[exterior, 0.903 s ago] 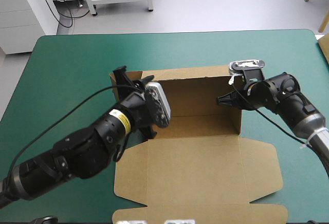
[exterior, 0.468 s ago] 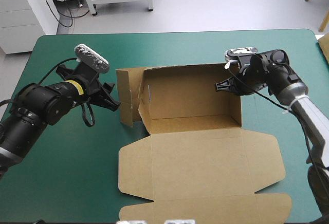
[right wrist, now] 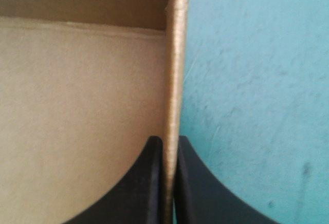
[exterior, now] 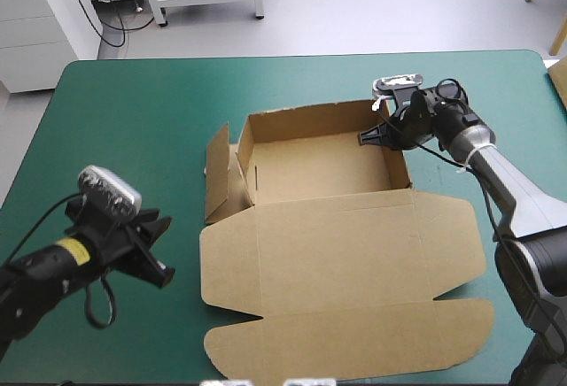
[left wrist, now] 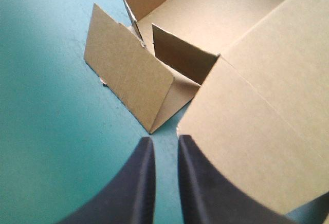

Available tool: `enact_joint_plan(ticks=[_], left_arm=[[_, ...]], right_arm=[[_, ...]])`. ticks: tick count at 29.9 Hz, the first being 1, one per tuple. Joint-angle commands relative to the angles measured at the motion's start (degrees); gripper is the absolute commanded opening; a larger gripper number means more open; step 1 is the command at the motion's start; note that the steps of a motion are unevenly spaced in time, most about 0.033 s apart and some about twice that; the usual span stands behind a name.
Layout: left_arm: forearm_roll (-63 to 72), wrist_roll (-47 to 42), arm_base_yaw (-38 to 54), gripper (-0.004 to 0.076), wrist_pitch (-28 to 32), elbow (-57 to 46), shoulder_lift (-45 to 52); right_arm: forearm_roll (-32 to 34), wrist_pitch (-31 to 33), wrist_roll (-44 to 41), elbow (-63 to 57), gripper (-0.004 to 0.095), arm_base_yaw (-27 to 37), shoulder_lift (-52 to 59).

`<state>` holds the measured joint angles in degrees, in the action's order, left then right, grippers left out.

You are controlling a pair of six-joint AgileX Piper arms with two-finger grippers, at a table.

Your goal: Fold the box

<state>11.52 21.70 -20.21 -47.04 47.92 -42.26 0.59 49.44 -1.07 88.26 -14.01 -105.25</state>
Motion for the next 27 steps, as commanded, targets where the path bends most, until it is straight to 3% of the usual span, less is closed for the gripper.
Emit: enact_joint_plan(ticks=[1,7,12,18,22,27], left_arm=[[0.06,-3.58,0.22,-0.0007,2.87,-5.61,8.93],[-13.10,-16.79,0.22,-0.0008,1.24,-13.90,19.61],[-17.82,-18.05,0.22,-0.0008,-2.48,-14.02,21.64],[-18.53,-18.05,0.22,-0.0008,-1.88,-14.02,21.64],[-18.83,-18.21,0.22,-0.0008,-1.89,-14.02,21.64],[-18.83,-18.21,0.22,-0.0008,-2.00,-14.02,21.64]], right_arm=[[-1.48,5.20,1.07,-0.23,-0.0022,-0.30,0.08],[-1.48,3.33,1.07,-0.11,-0.0021,-0.30,-0.81],[-1.88,3.27,1.07,2.44,-0.0004,-0.30,-0.71],[-2.30,8.34,1.07,9.00,0.0194,-0.30,-0.71],[-1.45,16.13,1.07,16.26,0.0369,-0.30,-0.71],[-1.30,17.62,1.07,21.49,0.0433,-0.30,2.20]])
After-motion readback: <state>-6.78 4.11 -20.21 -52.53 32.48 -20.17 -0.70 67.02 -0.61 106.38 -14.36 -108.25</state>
